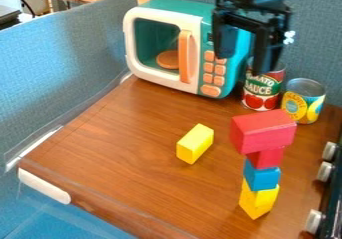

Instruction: Put the top red block down next to the yellow block

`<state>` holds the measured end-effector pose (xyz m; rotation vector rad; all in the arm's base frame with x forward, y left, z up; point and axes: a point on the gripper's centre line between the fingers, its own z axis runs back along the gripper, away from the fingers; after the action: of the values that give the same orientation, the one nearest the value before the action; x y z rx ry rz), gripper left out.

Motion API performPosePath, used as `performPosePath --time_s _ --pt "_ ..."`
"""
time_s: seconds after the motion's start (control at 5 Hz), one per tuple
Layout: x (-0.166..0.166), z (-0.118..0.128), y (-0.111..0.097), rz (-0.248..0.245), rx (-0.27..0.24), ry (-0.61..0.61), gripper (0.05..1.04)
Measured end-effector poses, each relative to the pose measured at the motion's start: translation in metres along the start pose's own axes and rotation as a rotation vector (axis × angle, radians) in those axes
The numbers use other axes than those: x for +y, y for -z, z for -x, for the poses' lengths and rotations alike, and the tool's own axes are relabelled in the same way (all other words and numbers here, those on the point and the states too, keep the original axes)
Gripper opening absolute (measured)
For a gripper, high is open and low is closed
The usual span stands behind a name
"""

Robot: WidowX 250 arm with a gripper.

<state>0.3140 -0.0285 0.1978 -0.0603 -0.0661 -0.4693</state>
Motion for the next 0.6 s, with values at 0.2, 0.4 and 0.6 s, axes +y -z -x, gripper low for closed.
performPosePath --time_s 0.2,0.4,0.6 --pt "-0.006 0.006 0.011 0.001 0.048 0.048 1.000" --pt "-0.017 0.007 0.018 0.020 0.065 0.090 1.000" --pt "-0.024 0.009 0.026 0.022 0.086 0.135 1.000"
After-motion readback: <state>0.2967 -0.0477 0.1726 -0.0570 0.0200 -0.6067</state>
